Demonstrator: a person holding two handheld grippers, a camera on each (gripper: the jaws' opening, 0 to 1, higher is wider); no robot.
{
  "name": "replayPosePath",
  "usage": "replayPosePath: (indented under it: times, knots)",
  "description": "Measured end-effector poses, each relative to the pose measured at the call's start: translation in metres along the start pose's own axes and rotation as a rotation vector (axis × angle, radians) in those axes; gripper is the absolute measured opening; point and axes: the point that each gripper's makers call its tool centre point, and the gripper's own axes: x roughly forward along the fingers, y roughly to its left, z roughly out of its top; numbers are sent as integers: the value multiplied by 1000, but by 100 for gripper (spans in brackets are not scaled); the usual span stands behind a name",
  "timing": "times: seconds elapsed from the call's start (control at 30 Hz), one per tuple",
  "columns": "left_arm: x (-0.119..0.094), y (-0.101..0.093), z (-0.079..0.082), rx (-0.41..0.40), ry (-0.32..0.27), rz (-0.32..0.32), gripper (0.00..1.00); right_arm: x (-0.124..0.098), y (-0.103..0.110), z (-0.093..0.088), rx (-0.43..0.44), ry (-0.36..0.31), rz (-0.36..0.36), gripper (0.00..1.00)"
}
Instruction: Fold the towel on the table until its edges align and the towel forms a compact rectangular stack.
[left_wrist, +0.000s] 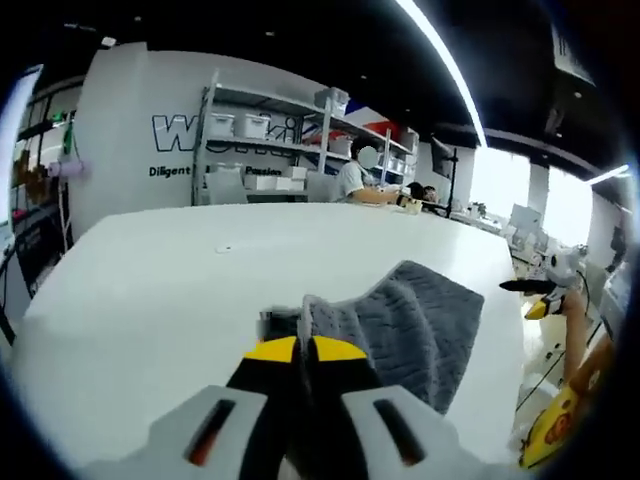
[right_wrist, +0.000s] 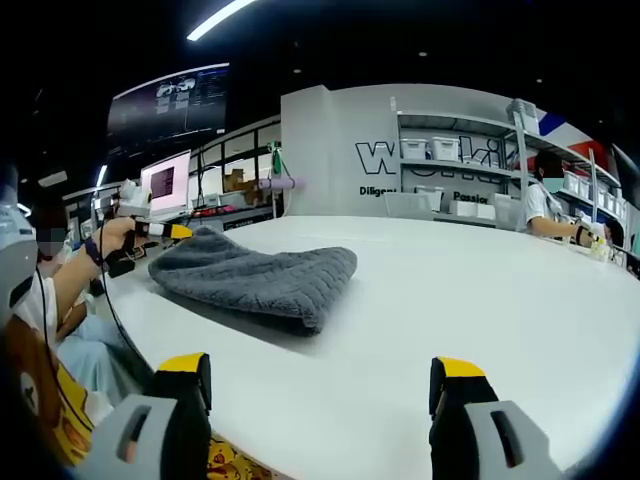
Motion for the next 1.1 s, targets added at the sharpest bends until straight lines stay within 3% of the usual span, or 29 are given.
replayPosePath:
  times: [0.07, 0.27, 0.7, 0.8, 1.1]
  knots:
    - [-2, -3, 1, 40, 6, 11, 6, 0, 1, 0, 0, 2, 1, 94]
    - [-4, -15, 14, 55, -19, -16, 6, 0, 1, 0, -1, 1, 2, 94]
    - [4, 1, 36, 48, -63, 10, 5, -2, 1, 1, -5, -4, 0, 94]
    - [10, 7, 31, 50, -39, 21, 5, -2, 1, 1, -3, -4, -2, 94]
    - [26, 34, -6, 9, 69, 81, 6, -3, 2, 1, -6, -3, -1, 94]
